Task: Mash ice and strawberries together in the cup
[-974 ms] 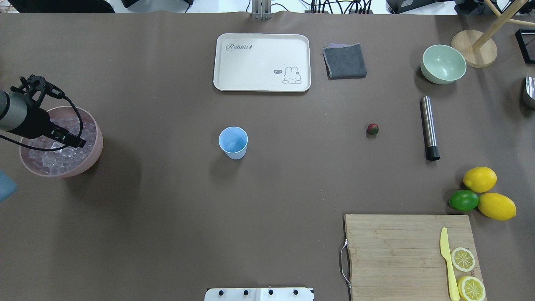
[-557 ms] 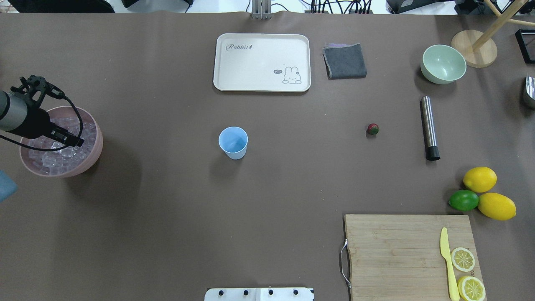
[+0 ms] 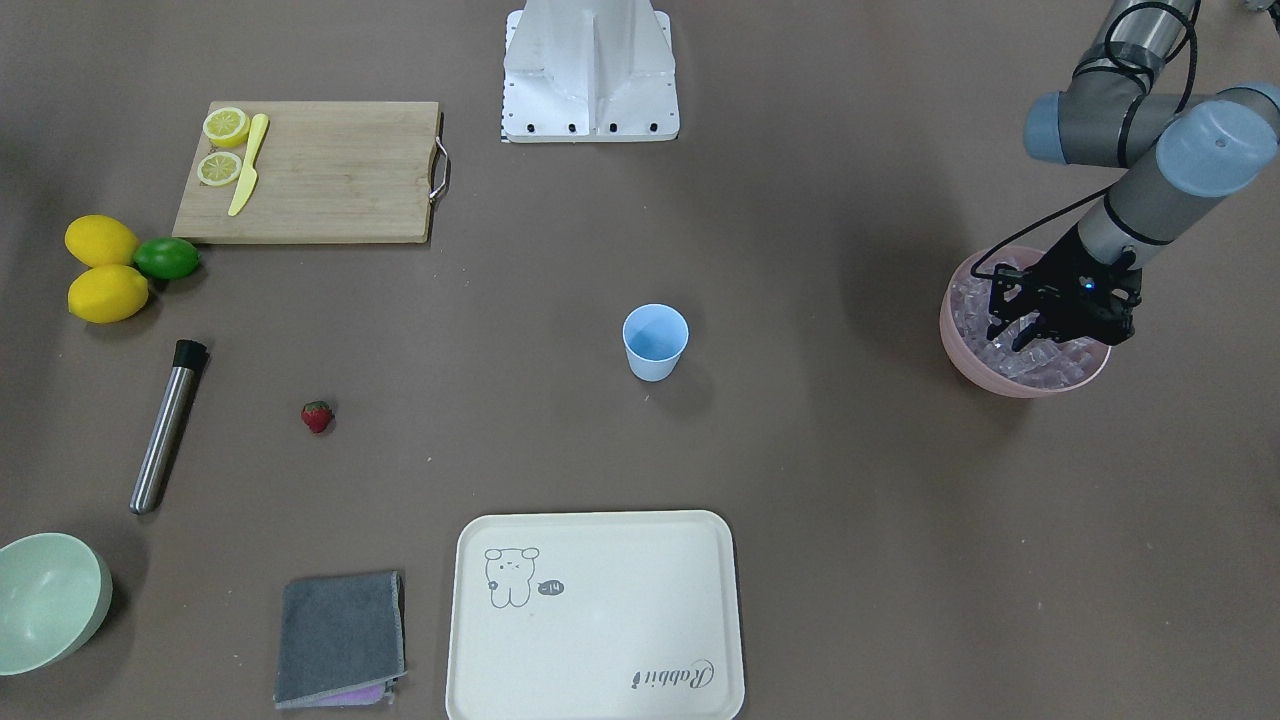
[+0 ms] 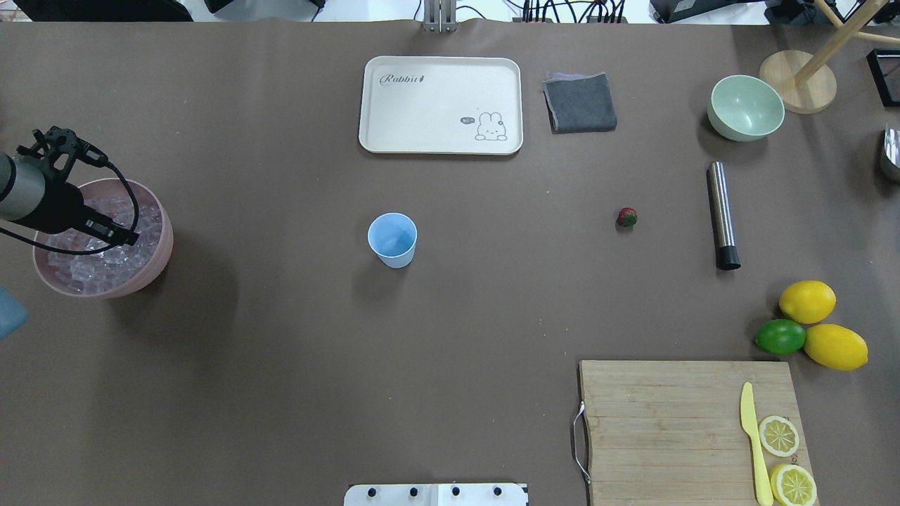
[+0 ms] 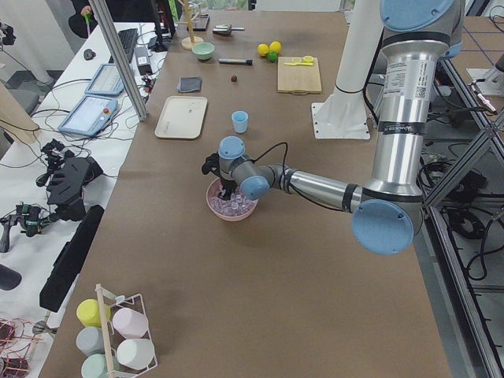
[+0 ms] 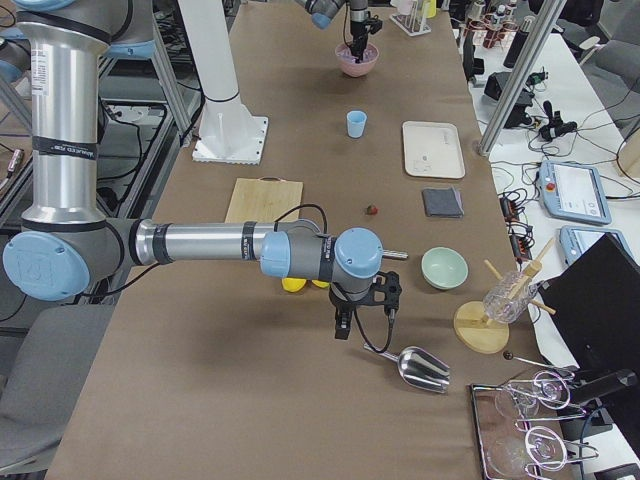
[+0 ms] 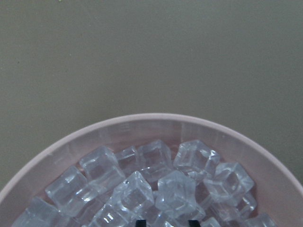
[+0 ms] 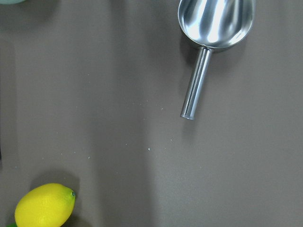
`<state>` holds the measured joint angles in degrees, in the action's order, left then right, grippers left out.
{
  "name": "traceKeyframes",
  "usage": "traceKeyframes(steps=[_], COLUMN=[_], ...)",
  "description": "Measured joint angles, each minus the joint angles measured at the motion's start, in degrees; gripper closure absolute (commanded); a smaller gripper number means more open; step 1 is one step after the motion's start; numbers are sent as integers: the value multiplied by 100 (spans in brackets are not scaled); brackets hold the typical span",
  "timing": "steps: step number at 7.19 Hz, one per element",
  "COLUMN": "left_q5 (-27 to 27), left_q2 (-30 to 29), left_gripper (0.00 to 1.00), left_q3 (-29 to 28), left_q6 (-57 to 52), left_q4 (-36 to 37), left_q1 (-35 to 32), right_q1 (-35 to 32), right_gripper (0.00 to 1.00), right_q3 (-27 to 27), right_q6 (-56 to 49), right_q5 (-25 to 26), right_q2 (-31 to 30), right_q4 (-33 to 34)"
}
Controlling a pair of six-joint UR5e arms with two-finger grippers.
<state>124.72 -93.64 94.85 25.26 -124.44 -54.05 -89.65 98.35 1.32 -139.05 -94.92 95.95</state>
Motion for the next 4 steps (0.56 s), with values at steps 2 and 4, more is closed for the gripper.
traceKeyframes(steps=[2,4], left_q5=[8,54], left_q2=[-2,5], left_gripper=[100,100], left_q3=[16,93], left_q6=[-9,-12], left_q4=[-1,15], left_q1=[0,-21], right_q1=[0,0], right_gripper=[0,0], right_q3=[-2,-7], right_q6=[0,0], right_q5=[0,0], right_q2=[3,16], right_q4=[0,-1])
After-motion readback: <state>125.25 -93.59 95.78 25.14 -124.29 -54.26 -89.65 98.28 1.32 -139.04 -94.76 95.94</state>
